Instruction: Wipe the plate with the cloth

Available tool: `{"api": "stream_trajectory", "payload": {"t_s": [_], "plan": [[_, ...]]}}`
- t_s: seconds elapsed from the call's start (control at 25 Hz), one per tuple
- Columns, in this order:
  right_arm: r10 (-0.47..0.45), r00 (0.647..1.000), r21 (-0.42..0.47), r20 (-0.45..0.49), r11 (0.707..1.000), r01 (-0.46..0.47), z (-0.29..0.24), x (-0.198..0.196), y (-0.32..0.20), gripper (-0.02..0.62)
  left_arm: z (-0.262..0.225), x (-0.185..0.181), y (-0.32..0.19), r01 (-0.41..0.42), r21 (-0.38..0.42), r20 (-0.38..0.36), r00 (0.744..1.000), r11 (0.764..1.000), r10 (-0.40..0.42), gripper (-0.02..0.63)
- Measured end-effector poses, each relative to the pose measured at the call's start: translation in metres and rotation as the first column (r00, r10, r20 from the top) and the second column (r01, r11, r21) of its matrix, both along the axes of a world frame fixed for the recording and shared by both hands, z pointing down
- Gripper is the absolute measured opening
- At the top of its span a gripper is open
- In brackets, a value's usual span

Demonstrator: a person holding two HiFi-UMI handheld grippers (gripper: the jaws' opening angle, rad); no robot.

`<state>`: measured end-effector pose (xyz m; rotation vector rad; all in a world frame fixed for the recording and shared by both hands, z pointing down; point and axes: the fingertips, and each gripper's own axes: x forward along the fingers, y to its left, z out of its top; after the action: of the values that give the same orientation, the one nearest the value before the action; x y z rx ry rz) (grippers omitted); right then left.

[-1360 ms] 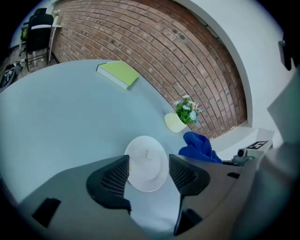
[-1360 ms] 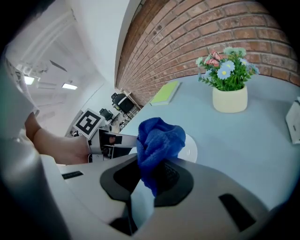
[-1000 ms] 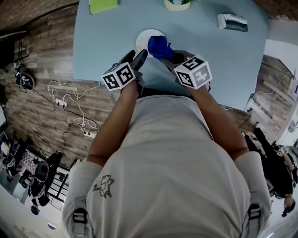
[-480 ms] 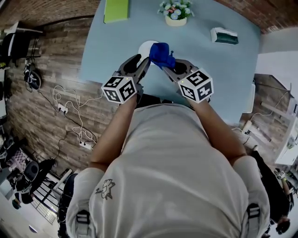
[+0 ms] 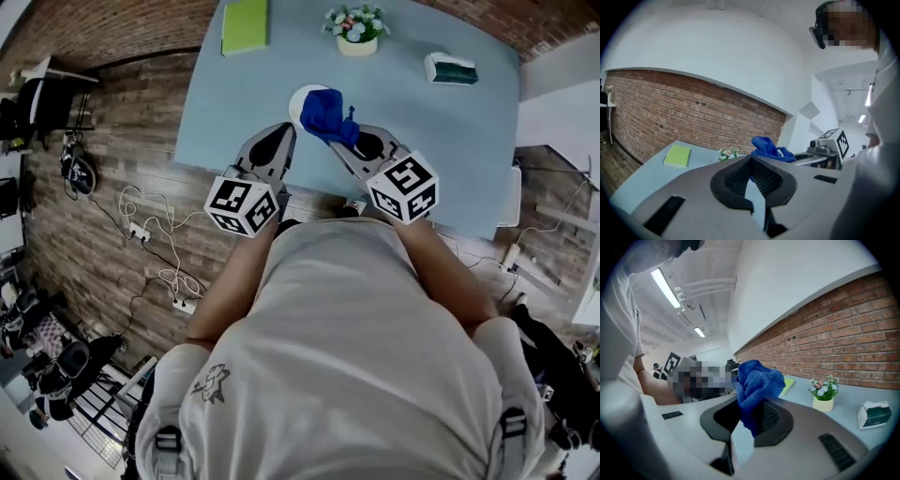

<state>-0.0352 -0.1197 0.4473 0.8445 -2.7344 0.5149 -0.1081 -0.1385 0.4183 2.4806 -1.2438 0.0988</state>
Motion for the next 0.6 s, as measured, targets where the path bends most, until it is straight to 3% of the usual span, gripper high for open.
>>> {"api": "stream_trajectory", "payload": {"t_s": [0.28,0.6], "plan": [[0.102,0.993,0.059,0.063,0.993,-0.106,-0.042,-0.011,0.032,0.06,-0.019,-0.015,0.056,-0.104,0.069,0.067,0.993,0.992,0.1,0.006],[0.199,0.976,0.11,0.086,0.972,-0.208,-0.069,-0.032,0.09,0.06,-0.039,-0.052,0.123,-0.175,0.088,0.024,0.985,0.981,0.173,0.006]]}}
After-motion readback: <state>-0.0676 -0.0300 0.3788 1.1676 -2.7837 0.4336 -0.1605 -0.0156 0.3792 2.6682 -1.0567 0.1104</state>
